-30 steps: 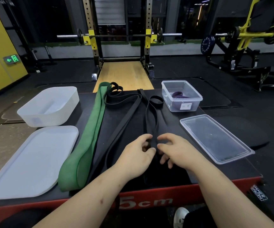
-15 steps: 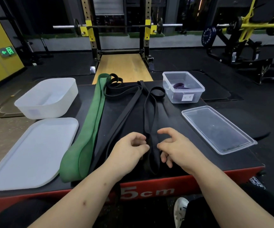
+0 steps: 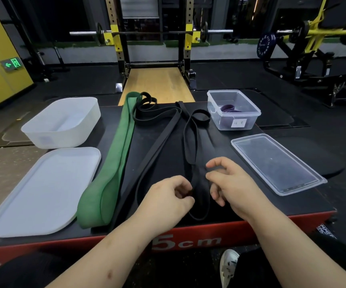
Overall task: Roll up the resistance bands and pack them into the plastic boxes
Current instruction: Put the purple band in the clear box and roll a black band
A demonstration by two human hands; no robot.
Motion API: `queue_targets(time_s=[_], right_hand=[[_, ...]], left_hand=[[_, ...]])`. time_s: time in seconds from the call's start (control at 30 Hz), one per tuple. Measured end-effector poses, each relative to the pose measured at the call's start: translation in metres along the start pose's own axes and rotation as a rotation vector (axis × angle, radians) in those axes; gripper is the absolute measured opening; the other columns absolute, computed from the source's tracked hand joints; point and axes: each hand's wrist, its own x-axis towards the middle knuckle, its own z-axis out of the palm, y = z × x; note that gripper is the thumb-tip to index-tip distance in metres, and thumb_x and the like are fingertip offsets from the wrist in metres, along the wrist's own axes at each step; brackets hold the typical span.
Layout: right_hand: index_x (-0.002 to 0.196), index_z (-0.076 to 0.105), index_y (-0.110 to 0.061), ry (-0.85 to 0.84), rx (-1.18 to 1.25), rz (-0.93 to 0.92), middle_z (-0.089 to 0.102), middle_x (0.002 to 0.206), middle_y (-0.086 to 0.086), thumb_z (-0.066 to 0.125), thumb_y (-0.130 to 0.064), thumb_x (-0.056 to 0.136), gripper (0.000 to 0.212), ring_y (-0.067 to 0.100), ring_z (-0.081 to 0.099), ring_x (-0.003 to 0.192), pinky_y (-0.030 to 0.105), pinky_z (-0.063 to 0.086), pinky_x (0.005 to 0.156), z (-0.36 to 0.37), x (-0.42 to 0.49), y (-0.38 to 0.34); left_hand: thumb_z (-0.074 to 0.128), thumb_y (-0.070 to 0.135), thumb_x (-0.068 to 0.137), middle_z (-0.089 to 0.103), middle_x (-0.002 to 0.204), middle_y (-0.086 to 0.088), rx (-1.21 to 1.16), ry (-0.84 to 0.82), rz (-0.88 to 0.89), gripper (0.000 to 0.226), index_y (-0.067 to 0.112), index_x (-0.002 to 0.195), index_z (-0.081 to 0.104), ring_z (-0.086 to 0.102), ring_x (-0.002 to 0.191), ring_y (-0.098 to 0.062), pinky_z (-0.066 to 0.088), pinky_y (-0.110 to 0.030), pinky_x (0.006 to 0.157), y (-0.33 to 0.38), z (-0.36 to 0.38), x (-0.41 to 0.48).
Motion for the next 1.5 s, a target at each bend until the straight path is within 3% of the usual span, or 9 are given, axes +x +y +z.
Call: queue_targets(time_s=[0.07, 0.2, 0.53, 0.77, 0.9, 1.07, 1.2, 1.3, 1.5], right_hand=[[0.115, 0.060, -0.018, -0.036, 0.082, -0.002, 0.052, 0.054, 0.012, 0.058, -0.008, 0.099, 0.019, 0.025, 0.038, 0.045, 0.028, 0.032, 0.040, 0.003, 0.000, 0.000], [0.117, 0.063, -0.020, -0.081, 0.126, -0.003, 0.061, 0.067, 0.010, 0.064, -0.013, 0.099, 0.020, 0.020, 0.042, 0.046, 0.025, 0.027, 0.039, 0.008, -0.001, -0.001], [0.105, 0.069, -0.024, -0.128, -0.087, 0.070, 0.072, 0.082, 0.010, 0.066, -0.020, 0.097, 0.009, 0.029, 0.064, 0.061, 0.034, 0.048, 0.049, 0.005, 0.000, 0.002], [0.110, 0.067, -0.030, -0.201, -0.183, 0.043, 0.072, 0.090, 0.005, 0.068, -0.016, 0.092, 0.023, 0.021, 0.065, 0.060, 0.036, 0.053, 0.056, 0.004, -0.004, -0.001], [0.108, 0.065, -0.039, -0.310, -0.352, -0.007, 0.068, 0.093, -0.009, 0.064, -0.037, 0.073, 0.035, 0.018, 0.060, 0.048, 0.033, 0.052, 0.059, 0.002, -0.011, -0.010], [0.115, 0.065, -0.033, -0.200, -0.271, -0.023, 0.065, 0.109, -0.002, 0.069, -0.009, 0.091, 0.034, 0.022, 0.069, 0.061, 0.035, 0.056, 0.058, 0.003, -0.008, -0.007], [0.124, 0.062, -0.025, -0.103, -0.046, 0.107, 0.062, 0.113, 0.010, 0.064, -0.004, 0.096, 0.035, 0.023, 0.070, 0.064, 0.034, 0.055, 0.054, 0.003, -0.002, -0.003], [0.121, 0.065, -0.022, -0.110, 0.020, 0.122, 0.063, 0.112, 0.014, 0.064, -0.001, 0.096, 0.033, 0.019, 0.066, 0.062, 0.031, 0.051, 0.050, 0.005, 0.001, -0.002], [0.111, 0.068, -0.022, -0.079, -0.040, 0.106, 0.063, 0.082, 0.012, 0.068, -0.005, 0.093, 0.026, 0.020, 0.051, 0.050, 0.030, 0.042, 0.043, 0.011, 0.009, 0.003]], left_hand=[[0.070, 0.023, 0.087, 0.066, 0.095, 0.018, 0.052, -0.023, 0.031, 0.025, 0.040, 0.105, 0.064, 0.060, 0.087, 0.006, 0.045, -0.005, 0.070, 0.001, 0.003, -0.001], [0.068, -0.001, 0.085, 0.072, 0.096, -0.003, -0.361, -0.081, -0.079, 0.026, 0.019, 0.102, 0.065, 0.069, 0.070, -0.015, 0.057, -0.024, 0.065, 0.000, 0.000, 0.001], [0.062, -0.013, 0.090, 0.070, 0.098, -0.021, -0.766, -0.156, -0.164, 0.018, -0.005, 0.105, 0.067, 0.073, 0.093, -0.031, 0.062, -0.037, 0.082, -0.009, 0.006, -0.001], [0.054, 0.014, 0.099, 0.071, 0.105, -0.031, -0.928, -0.110, -0.304, 0.028, -0.010, 0.100, 0.068, 0.073, 0.094, -0.039, 0.062, -0.045, 0.082, 0.004, 0.000, -0.004], [0.064, 0.029, 0.099, 0.075, 0.095, -0.019, -0.815, -0.139, -0.238, 0.034, -0.005, 0.098, 0.068, 0.075, 0.093, -0.031, 0.061, -0.048, 0.089, 0.005, -0.001, -0.004], [0.071, 0.013, 0.092, 0.065, 0.084, -0.024, -0.648, -0.077, -0.167, 0.021, 0.000, 0.082, 0.059, 0.072, 0.092, -0.036, 0.061, -0.053, 0.087, -0.002, 0.002, -0.002], [0.071, 0.030, 0.090, 0.069, 0.106, -0.021, -0.463, -0.116, -0.015, 0.021, 0.011, 0.098, 0.069, 0.069, 0.099, -0.035, 0.055, -0.051, 0.096, -0.006, -0.002, -0.002], [0.072, 0.029, 0.091, 0.069, 0.095, -0.015, -0.366, -0.117, 0.003, 0.013, 0.019, 0.099, 0.071, 0.062, 0.081, -0.026, 0.052, -0.050, 0.092, -0.009, 0.000, 0.001], [0.074, 0.032, 0.092, 0.060, 0.073, 0.018, -0.153, -0.068, 0.014, 0.015, 0.030, 0.081, 0.064, 0.052, 0.065, 0.003, 0.043, -0.014, 0.062, -0.010, 0.006, 0.003]])
